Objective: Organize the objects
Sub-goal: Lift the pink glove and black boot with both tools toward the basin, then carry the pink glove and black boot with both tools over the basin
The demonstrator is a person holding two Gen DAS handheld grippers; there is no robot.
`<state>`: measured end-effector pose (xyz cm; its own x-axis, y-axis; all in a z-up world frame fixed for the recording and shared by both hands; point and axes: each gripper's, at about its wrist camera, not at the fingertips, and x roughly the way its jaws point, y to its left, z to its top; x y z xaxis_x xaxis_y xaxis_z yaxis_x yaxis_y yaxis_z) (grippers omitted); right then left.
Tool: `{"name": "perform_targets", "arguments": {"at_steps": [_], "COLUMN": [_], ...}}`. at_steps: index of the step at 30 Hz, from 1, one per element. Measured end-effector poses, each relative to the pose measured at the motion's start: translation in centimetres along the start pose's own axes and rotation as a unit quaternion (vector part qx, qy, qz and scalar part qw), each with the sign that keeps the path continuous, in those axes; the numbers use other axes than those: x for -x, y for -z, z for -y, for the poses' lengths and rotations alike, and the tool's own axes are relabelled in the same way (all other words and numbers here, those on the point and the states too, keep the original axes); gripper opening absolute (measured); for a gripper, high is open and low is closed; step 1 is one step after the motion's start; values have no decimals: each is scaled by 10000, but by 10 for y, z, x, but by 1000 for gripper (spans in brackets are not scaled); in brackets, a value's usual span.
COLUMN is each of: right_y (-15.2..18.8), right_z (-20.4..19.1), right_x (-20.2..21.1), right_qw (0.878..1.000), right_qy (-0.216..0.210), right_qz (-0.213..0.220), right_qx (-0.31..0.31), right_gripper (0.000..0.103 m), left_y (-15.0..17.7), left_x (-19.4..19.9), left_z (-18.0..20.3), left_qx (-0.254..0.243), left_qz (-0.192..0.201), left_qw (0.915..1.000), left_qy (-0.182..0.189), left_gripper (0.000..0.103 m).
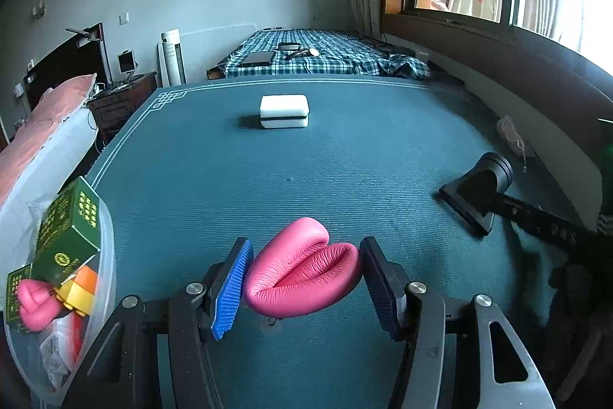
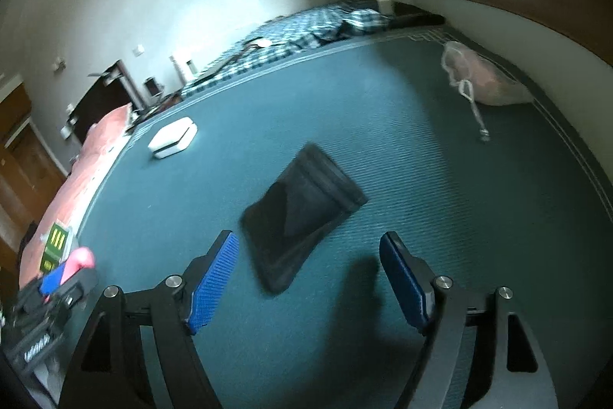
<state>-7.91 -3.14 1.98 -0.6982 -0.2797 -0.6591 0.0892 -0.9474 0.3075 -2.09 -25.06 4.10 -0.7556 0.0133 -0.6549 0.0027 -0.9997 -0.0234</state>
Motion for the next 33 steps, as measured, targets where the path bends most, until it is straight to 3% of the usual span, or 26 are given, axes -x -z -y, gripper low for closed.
{"name": "perform_targets", "arguments": {"at_steps": [6, 12, 14, 16, 17, 23, 33], "right_y": [-20, -30, -30, -29, -29, -26, 2], "right_z": [-8, -45, -53, -60, -61, -58, -58], "right_x": [-26, -57, -62, -66, -66, -63, -38], "right_qw": [9992, 9950, 9918, 9891, 9878, 9893, 9954], "right_qy": [319, 903, 1120, 1248, 1308, 1200, 644], "right_qz": [-160, -148, -183, -211, -219, -183, -178], "right_qx": [-200, 400, 594, 751, 810, 816, 690], "right_gripper": [78, 78, 75, 62, 61, 56, 51], "left_y": [4, 7, 6, 7, 6, 7, 4], "left_x": [4, 9, 10, 10, 9, 10, 20], "left_z": [-6, -14, -17, -20, -22, -27, -32], "left_qx": [29, 6, 36, 80, 100, 160, 196], "left_qz": [0, 29, 35, 35, 31, 38, 144], "left_qw": [10000, 10000, 10000, 9999, 9999, 9998, 9996], "left_qy": [75, 73, 81, 84, 90, 130, 118], "left_gripper": [61, 61, 61, 61, 61, 61, 61]}}
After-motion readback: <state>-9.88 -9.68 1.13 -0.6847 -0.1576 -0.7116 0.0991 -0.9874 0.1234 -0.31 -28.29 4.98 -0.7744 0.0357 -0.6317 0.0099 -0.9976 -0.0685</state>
